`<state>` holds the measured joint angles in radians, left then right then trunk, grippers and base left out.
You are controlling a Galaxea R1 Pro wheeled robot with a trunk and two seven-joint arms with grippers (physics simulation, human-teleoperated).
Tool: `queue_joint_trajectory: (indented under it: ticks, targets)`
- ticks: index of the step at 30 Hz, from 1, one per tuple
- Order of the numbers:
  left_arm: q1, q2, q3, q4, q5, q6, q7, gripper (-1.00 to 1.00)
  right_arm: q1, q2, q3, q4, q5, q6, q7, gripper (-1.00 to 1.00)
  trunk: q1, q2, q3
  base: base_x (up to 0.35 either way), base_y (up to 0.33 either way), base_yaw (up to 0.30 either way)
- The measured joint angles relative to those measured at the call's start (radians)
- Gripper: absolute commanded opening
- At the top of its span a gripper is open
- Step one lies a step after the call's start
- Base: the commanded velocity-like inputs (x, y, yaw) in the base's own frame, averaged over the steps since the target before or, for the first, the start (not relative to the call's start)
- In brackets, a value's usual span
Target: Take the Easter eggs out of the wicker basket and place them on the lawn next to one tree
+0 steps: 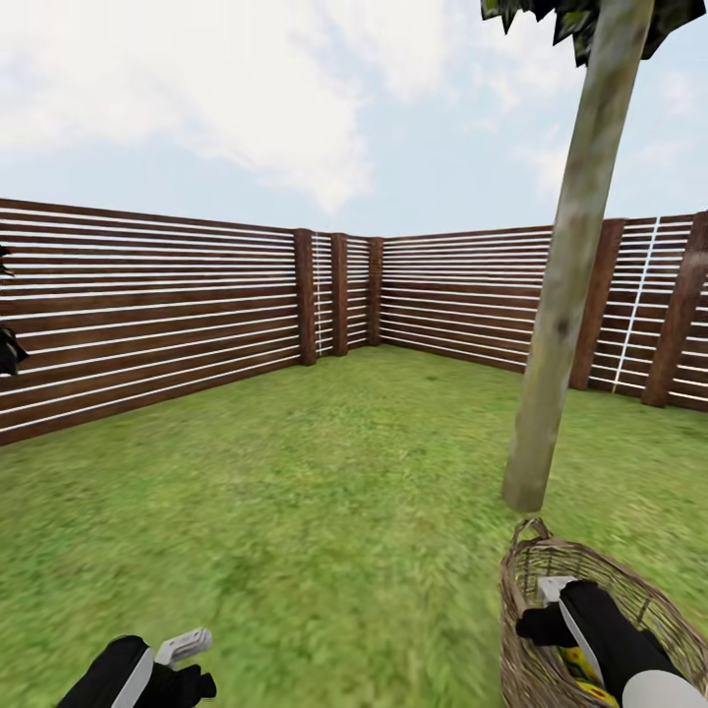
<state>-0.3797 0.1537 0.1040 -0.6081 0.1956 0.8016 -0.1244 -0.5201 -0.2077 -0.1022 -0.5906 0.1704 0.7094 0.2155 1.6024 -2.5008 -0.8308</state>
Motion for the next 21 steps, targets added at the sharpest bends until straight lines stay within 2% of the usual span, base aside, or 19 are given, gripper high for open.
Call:
queue_joint_trajectory:
  ticks: [5,8,12,14,18,21]
  targets:
    - [0.0,0.0,0.0,0.0,0.0,-0.001,0.002,1.0,0.0,-0.001,-0.001,0.0,0.0,0.0,0.0,1.0,-0.002,0.001,0.019,0.0,0.0,0.0]
    - [0.0,0.0,0.0,0.0,0.0,-0.002,0.002,1.0,0.0,-0.004,-0.001,0.002,0.0,-0.004,0.0,1.0,-0.014,0.022,0.029,0.0,0.0,0.0]
    - [0.0,0.0,0.0,0.0,0.0,-0.003,0.002,1.0,0.0,-0.009,-0.002,0.04,0.014,-0.017,0.0,1.0,-0.014,0.022,0.029,0.0,0.0,0.0]
    - [0.0,-0.002,0.0,0.0,0.0,-0.003,0.001,1.0,0.0,-0.013,-0.002,0.05,0.024,-0.078,0.006,1.0,-0.014,0.022,0.029,0.0,0.0,0.0]
    - [0.0,-0.014,0.0,0.0,0.0,-0.003,0.002,1.0,0.0,-0.006,-0.002,0.055,0.026,-0.08,0.001,1.0,-0.014,0.022,0.029,0.0,0.0,0.0]
    - [0.0,-0.019,0.0,0.001,-0.001,-0.003,0.004,1.0,0.0,-0.003,-0.002,0.055,0.026,-0.078,0.0,1.0,-0.025,0.043,0.038,0.0,0.0,0.0]
